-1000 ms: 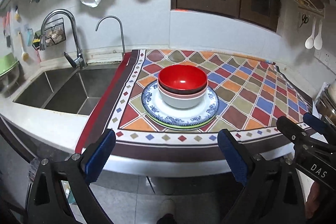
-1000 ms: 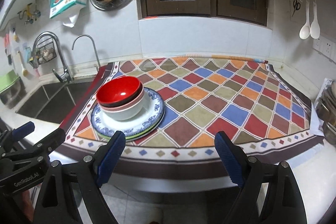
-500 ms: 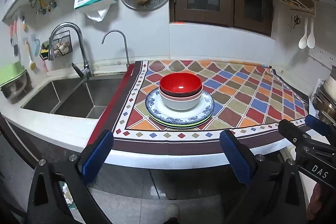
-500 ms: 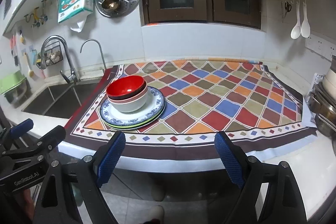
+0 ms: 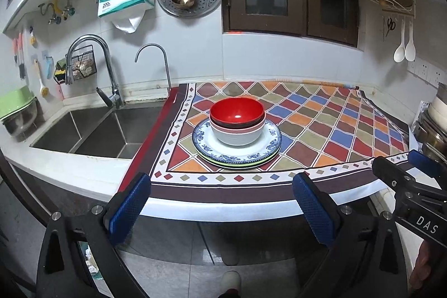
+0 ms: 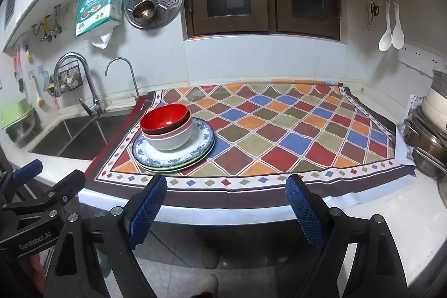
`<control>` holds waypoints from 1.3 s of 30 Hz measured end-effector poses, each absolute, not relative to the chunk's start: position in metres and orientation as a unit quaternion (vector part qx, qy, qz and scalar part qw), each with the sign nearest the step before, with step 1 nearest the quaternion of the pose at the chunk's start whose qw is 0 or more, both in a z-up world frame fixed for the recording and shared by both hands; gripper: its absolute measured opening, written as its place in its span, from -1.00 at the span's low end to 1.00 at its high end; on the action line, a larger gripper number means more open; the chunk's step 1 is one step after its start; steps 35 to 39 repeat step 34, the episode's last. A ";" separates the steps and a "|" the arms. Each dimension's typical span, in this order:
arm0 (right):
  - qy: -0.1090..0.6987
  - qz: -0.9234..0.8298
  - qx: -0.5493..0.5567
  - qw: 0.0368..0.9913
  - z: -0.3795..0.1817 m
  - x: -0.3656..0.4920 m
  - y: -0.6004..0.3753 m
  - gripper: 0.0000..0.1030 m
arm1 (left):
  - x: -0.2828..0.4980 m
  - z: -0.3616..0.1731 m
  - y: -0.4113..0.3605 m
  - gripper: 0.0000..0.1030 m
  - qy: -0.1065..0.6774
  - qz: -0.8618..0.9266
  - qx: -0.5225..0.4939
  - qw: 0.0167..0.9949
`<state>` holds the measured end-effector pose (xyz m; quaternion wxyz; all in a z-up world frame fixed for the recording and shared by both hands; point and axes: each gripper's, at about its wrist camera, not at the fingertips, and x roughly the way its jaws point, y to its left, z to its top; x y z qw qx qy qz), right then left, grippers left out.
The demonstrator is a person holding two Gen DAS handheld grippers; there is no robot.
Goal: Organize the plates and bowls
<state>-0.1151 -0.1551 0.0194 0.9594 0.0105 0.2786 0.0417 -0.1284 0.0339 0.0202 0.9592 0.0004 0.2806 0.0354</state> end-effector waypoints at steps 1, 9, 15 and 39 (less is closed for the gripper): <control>0.278 0.041 0.010 0.960 0.020 -0.116 -0.155 0.70 | -0.130 0.021 0.033 1.00 0.280 0.037 0.001 0.959; 0.273 0.043 0.014 0.961 0.021 -0.118 -0.161 0.70 | -0.132 0.024 0.030 1.00 0.275 0.040 0.003 0.961; 0.270 0.047 0.015 0.962 0.022 -0.118 -0.163 0.70 | -0.134 0.025 0.029 1.00 0.274 0.044 0.000 0.961; 0.268 0.048 0.014 0.962 0.023 -0.118 -0.166 0.70 | -0.134 0.024 0.027 1.00 0.276 0.042 -0.001 0.960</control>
